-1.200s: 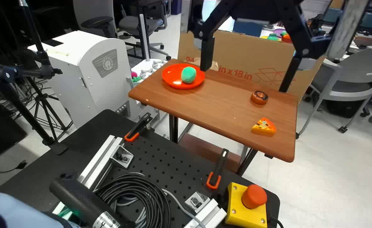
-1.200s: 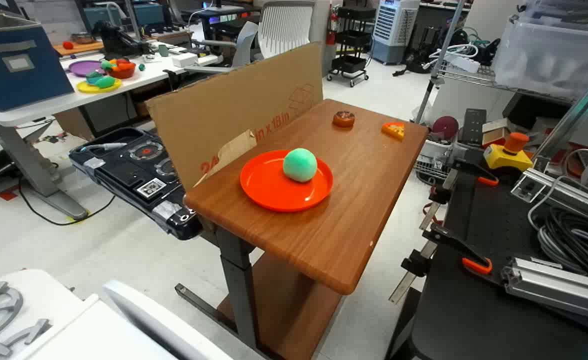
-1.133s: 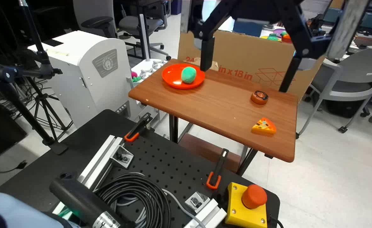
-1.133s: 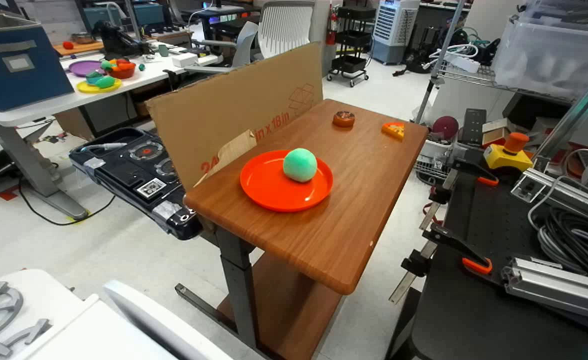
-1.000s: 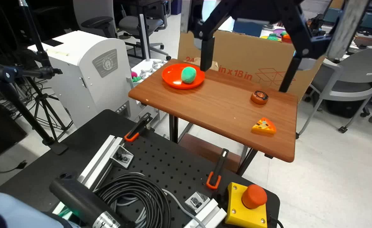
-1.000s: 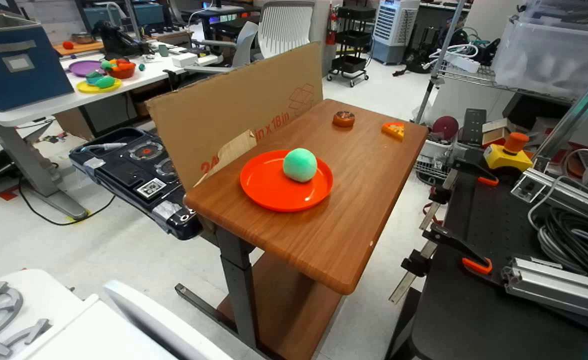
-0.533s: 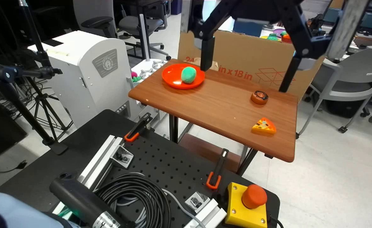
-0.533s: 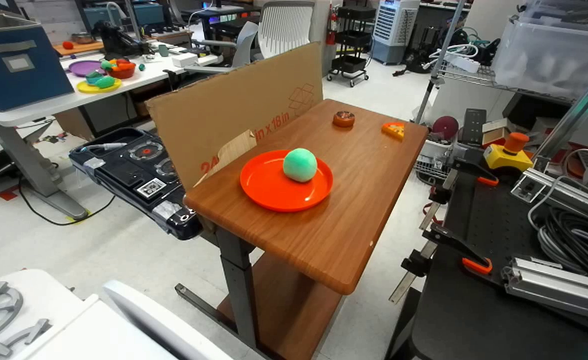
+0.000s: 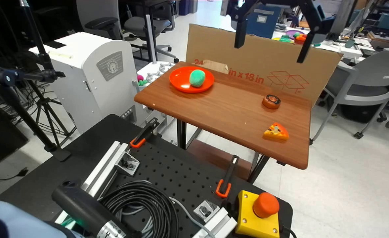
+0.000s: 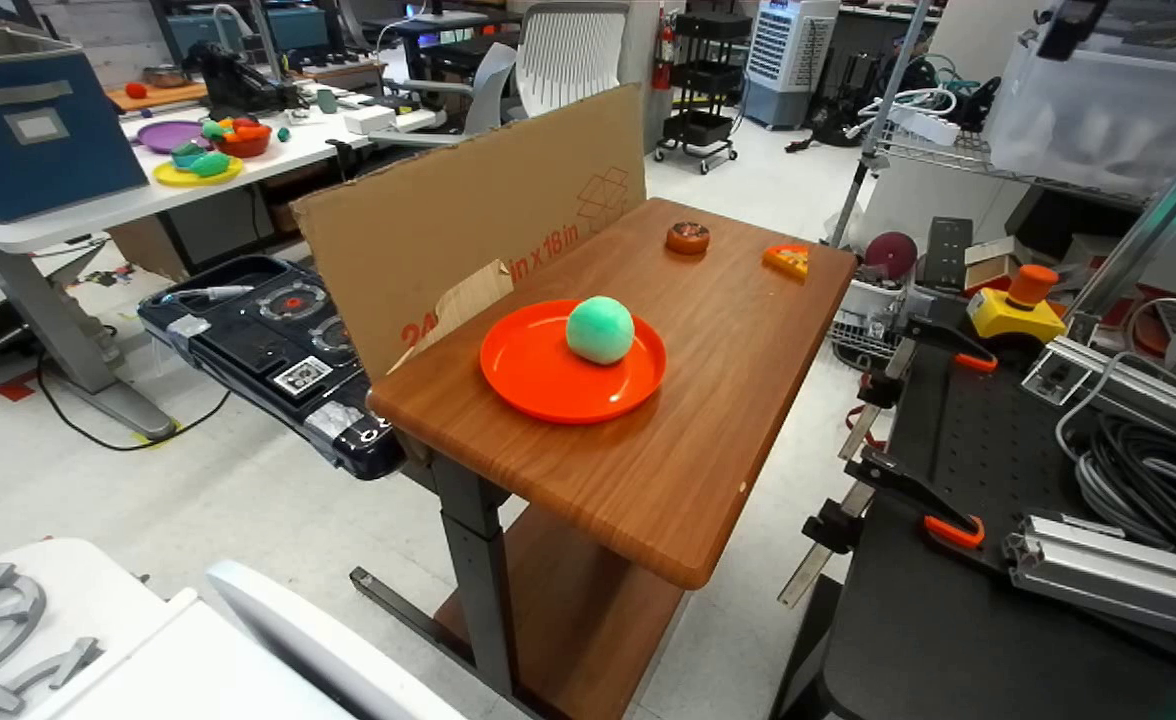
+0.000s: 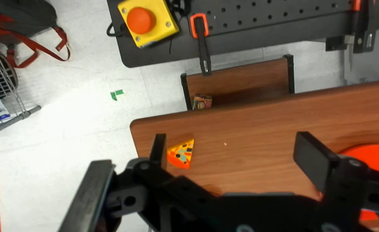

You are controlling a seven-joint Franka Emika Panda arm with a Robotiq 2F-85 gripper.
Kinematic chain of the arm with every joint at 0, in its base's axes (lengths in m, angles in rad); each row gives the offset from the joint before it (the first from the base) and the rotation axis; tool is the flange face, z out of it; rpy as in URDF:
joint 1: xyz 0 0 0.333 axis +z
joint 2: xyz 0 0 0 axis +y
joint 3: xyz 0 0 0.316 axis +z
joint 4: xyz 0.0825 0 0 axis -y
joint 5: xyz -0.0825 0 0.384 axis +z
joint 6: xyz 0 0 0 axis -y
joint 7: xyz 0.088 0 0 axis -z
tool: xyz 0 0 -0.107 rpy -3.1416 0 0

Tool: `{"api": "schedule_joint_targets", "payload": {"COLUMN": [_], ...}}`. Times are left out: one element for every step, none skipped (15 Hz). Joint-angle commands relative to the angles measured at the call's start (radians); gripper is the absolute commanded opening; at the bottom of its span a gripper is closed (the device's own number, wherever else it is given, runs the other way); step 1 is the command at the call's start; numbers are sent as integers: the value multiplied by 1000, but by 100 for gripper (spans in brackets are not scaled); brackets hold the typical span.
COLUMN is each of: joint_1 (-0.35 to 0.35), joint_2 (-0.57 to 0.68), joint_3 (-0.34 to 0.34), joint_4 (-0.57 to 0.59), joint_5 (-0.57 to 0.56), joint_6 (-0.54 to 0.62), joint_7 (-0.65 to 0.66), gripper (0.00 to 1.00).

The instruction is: Move the doughnut plush toy

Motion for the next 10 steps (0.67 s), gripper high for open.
{"api": "schedule_joint_targets", "payload": {"joint_1": [7,5,1,-1,-3,-4,-6,-8,-10,-12], "joint_2": [256,318,381,445,509,572,638,698,757,812], "joint_3": [18,17,17,15,11,7,2,-2,-6,-9], "joint_4": [193,243,295,351,408,466,528,586,642,695], "joint_5": [34,41,43,45,52,58,66,73,88,105], "joint_6": [66,67,68,56,50,44,44,44,43,38], "joint_7": [41,53,70,89,110,120,132,140,152,165], "gripper": [100,100,100,100,100,100,100,100,100,100]}}
